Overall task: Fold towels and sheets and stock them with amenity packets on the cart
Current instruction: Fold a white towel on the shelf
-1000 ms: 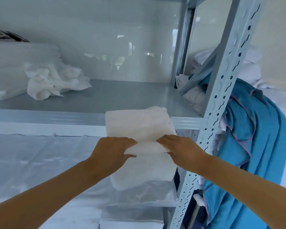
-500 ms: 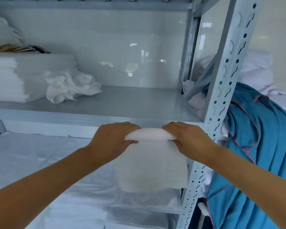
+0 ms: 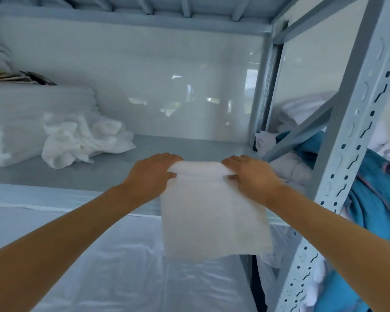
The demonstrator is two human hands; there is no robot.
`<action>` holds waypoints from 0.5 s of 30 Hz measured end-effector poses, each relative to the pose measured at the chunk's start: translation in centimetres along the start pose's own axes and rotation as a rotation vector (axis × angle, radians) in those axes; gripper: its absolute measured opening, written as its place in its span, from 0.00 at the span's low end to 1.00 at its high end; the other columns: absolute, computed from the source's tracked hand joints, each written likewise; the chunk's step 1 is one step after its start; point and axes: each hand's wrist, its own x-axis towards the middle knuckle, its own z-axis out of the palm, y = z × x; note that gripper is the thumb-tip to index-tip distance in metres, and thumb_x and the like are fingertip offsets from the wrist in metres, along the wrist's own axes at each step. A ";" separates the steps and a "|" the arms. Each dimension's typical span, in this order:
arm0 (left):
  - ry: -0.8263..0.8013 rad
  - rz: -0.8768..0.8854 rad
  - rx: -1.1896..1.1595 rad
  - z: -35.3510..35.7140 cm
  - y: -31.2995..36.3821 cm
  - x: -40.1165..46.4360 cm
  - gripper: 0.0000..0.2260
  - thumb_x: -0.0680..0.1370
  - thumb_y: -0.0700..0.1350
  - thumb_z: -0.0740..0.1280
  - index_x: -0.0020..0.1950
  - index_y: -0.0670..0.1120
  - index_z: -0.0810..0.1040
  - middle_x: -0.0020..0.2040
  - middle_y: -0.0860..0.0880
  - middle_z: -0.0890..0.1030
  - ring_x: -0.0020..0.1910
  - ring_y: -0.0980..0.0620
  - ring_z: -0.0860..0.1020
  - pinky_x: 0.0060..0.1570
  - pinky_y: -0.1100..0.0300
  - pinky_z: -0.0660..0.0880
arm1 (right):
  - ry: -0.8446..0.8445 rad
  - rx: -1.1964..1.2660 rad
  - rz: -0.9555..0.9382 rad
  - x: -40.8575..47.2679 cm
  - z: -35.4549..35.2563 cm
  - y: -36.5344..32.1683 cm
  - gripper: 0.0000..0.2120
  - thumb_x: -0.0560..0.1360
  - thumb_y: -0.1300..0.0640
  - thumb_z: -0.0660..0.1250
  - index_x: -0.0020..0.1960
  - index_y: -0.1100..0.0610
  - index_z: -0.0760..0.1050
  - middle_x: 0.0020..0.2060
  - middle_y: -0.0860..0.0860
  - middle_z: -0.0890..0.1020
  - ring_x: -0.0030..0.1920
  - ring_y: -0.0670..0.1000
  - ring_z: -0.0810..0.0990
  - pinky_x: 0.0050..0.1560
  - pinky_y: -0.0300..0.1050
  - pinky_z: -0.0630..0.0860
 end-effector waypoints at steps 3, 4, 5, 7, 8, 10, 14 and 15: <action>-0.034 -0.007 -0.008 1.8 -2.9 2.6 0.17 0.81 0.48 0.67 0.69 0.58 0.74 0.63 0.56 0.79 0.63 0.52 0.76 0.59 0.56 0.71 | -0.049 -0.021 0.032 2.5 2.2 0.5 0.12 0.80 0.52 0.65 0.64 0.51 0.75 0.55 0.49 0.81 0.53 0.55 0.79 0.50 0.52 0.76; -0.058 -0.008 -0.002 2.4 -3.8 3.4 0.17 0.81 0.49 0.67 0.69 0.59 0.74 0.63 0.56 0.79 0.62 0.51 0.76 0.58 0.56 0.71 | -0.079 -0.037 0.046 3.4 3.1 0.6 0.12 0.80 0.52 0.64 0.63 0.50 0.74 0.55 0.48 0.81 0.54 0.55 0.78 0.52 0.52 0.76; -0.095 -0.011 0.003 2.9 -4.6 4.2 0.16 0.81 0.50 0.67 0.68 0.60 0.74 0.63 0.56 0.79 0.62 0.51 0.77 0.58 0.56 0.71 | -0.109 -0.052 0.061 4.2 4.0 0.8 0.12 0.81 0.52 0.64 0.63 0.50 0.74 0.55 0.48 0.81 0.55 0.55 0.78 0.53 0.52 0.75; -0.194 -0.014 0.000 3.6 -6.0 5.9 0.15 0.81 0.50 0.66 0.68 0.59 0.73 0.63 0.54 0.79 0.61 0.49 0.77 0.59 0.53 0.72 | -0.157 -0.062 0.086 5.7 5.6 1.3 0.12 0.81 0.51 0.63 0.64 0.50 0.74 0.57 0.49 0.81 0.57 0.55 0.78 0.55 0.52 0.75; -0.225 -0.013 -0.017 3.9 -6.6 6.7 0.16 0.81 0.50 0.66 0.69 0.58 0.73 0.64 0.53 0.79 0.61 0.48 0.77 0.61 0.52 0.72 | -0.168 -0.067 0.093 6.4 6.3 1.6 0.13 0.81 0.50 0.63 0.64 0.51 0.74 0.57 0.49 0.81 0.57 0.55 0.78 0.56 0.52 0.74; -0.249 0.015 -0.079 4.2 -7.8 7.9 0.19 0.81 0.47 0.66 0.72 0.56 0.72 0.67 0.51 0.76 0.64 0.48 0.75 0.64 0.51 0.70 | -0.183 -0.089 0.102 7.7 7.6 2.3 0.13 0.82 0.49 0.62 0.64 0.51 0.74 0.57 0.50 0.81 0.56 0.56 0.78 0.55 0.52 0.74; -0.170 0.214 -0.175 5.0 -9.8 8.6 0.21 0.82 0.37 0.65 0.74 0.51 0.75 0.72 0.48 0.73 0.70 0.47 0.70 0.72 0.52 0.65 | -0.218 -0.148 0.089 9.7 9.8 3.7 0.16 0.81 0.53 0.63 0.68 0.52 0.72 0.62 0.51 0.78 0.59 0.56 0.77 0.56 0.52 0.71; -0.137 0.252 -0.199 5.2 -10.2 8.6 0.21 0.82 0.34 0.64 0.72 0.50 0.77 0.73 0.48 0.73 0.71 0.46 0.70 0.73 0.52 0.64 | -0.215 -0.152 0.091 10.2 10.3 4.2 0.18 0.81 0.54 0.64 0.70 0.52 0.71 0.63 0.51 0.77 0.61 0.57 0.76 0.58 0.53 0.70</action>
